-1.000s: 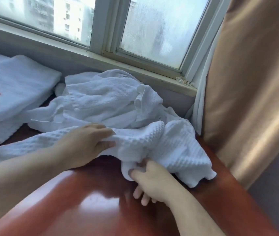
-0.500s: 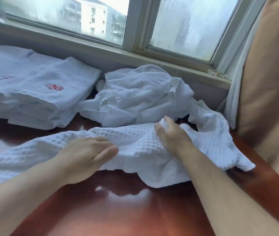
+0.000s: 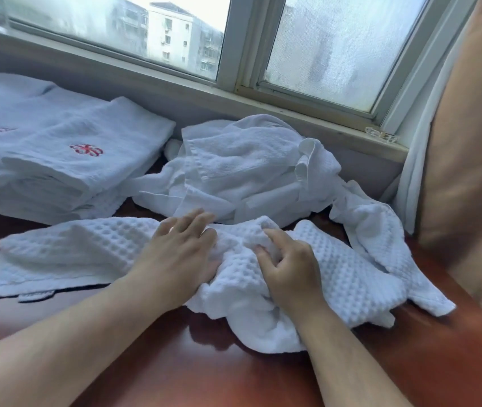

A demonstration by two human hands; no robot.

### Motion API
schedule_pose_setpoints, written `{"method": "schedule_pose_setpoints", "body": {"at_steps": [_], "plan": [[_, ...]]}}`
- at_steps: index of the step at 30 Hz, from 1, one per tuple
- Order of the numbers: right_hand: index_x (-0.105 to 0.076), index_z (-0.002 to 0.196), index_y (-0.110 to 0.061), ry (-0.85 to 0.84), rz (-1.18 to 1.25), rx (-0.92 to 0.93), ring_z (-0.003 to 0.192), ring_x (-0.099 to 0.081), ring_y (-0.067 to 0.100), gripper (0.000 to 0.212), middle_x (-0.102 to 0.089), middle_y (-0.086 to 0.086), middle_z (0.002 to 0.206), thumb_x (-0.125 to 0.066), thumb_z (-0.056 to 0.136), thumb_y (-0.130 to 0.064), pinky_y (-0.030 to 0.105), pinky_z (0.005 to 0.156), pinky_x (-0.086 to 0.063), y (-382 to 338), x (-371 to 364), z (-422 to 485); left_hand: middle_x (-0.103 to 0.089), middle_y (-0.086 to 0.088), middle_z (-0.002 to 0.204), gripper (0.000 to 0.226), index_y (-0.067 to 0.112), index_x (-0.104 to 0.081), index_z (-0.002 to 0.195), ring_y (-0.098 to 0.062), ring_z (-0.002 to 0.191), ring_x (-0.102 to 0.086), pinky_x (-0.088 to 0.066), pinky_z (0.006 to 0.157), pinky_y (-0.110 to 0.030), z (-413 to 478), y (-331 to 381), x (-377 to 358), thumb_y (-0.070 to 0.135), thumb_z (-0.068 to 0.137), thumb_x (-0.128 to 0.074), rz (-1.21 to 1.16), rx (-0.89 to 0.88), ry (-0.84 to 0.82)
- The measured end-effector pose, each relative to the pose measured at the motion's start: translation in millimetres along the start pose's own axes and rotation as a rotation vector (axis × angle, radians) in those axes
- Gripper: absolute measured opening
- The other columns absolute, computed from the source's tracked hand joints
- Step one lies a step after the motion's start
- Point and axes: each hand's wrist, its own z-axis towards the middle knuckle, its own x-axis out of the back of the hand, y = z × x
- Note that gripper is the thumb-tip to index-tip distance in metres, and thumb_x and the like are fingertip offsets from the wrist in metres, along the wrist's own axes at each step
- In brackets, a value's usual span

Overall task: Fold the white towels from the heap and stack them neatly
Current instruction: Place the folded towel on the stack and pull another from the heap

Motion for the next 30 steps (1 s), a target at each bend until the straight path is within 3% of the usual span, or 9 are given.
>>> {"method": "schedule_pose_setpoints", "body": {"at_steps": [3,8,11,14,17,21,24,27,30], "plan": [[-0.069,0.115,-0.027,0.034,0.076,-0.032,0.061,-0.053,0.016,0.025,-0.050,-0.012,0.055,-0.066,0.091,-0.034,0.040,0.067,-0.054,1.7,1.5,-2.4,-0.055,0.018,0.116,0.042,0.034,-0.042,0.113,-0.009,0.114,-0.050,-0.028,0.091,-0.031,9.1,-1.0,5.1,0.065,0.092,-0.024,-0.053,0.019,-0.012],[-0.067,0.099,-0.034,0.123,0.201,-0.097,0.064,-0.063,0.010,0.010,-0.064,-0.013,0.068,-0.067,0.090,-0.031,0.033,0.059,-0.055,3.0,6.5,-4.0,-0.060,0.021,0.125,0.061,0.042,-0.032,0.148,-0.008,0.117,-0.053,-0.032,0.087,-0.032,3.9,6.1,4.6,0.061,0.093,-0.051,-0.084,0.069,0.135],[-0.065,0.109,-0.036,0.043,0.150,-0.134,0.073,-0.064,0.009,0.021,-0.066,-0.014,0.074,-0.064,0.089,-0.042,0.039,0.070,-0.057,3.4,3.3,-1.0,-0.067,0.017,0.085,0.042,0.034,-0.067,0.114,-0.015,0.079,-0.061,-0.025,0.074,-0.034,-2.1,7.9,8.8,0.035,0.076,-0.085,-0.071,-0.025,0.291],[-0.063,0.108,-0.036,-0.080,0.062,-0.184,0.086,-0.064,0.015,0.038,-0.066,-0.014,0.080,-0.054,0.084,-0.064,0.043,0.081,-0.055,0.7,0.5,3.3,-0.062,0.015,0.066,0.037,0.025,-0.065,0.079,-0.018,0.062,-0.056,-0.022,0.074,-0.034,-4.7,3.3,11.1,0.015,0.057,-0.093,-0.047,-0.107,0.398],[-0.063,0.085,-0.033,-0.018,0.086,-0.086,0.070,-0.059,0.011,0.020,-0.060,-0.012,0.067,-0.062,0.092,-0.051,0.044,0.074,-0.054,-1.5,3.0,0.6,-0.060,0.011,0.072,0.036,0.022,-0.062,0.073,-0.019,0.068,-0.053,-0.025,0.078,-0.032,-4.4,2.4,14.3,0.008,0.054,-0.090,-0.080,-0.158,0.454],[-0.068,0.088,-0.021,0.153,0.163,0.051,0.068,-0.054,0.010,0.010,-0.054,-0.015,0.070,-0.070,0.095,-0.028,0.048,0.067,-0.051,-7.6,11.5,-6.7,-0.065,0.004,0.114,0.031,0.019,-0.058,0.077,-0.021,0.098,-0.058,-0.043,0.085,-0.035,-9.1,2.7,24.0,0.011,0.066,-0.086,-0.281,-0.189,0.412],[-0.070,0.090,-0.018,0.218,0.114,0.109,0.072,-0.054,0.018,0.008,-0.051,-0.014,0.074,-0.073,0.092,-0.025,0.052,0.074,-0.050,-17.6,25.2,8.3,-0.068,0.013,0.096,0.038,0.030,-0.049,0.077,-0.011,0.080,-0.062,-0.050,0.069,-0.026,0.2,-1.4,56.9,0.022,0.073,-0.086,-0.549,0.018,0.410],[-0.074,0.103,-0.018,0.269,0.069,0.152,0.076,-0.055,0.018,0.016,-0.057,-0.008,0.082,-0.077,0.087,-0.023,0.036,0.078,-0.049,-34.2,52.8,47.7,-0.059,0.012,0.065,0.032,0.030,-0.051,0.078,0.000,0.062,-0.053,-0.038,0.054,-0.010,24.0,-14.5,105.9,0.038,0.073,-0.081,-0.584,0.133,0.432],[-0.074,0.105,-0.017,0.330,0.122,0.254,0.083,-0.054,0.006,0.019,-0.061,-0.009,0.091,-0.078,0.086,-0.020,0.011,0.077,-0.039,-63.4,83.4,87.3,-0.062,0.018,0.072,0.037,0.035,-0.055,0.088,-0.001,0.059,-0.051,-0.040,0.055,-0.014,39.0,-30.2,159.3,0.057,0.067,-0.075,-0.856,-0.010,0.096]]}}
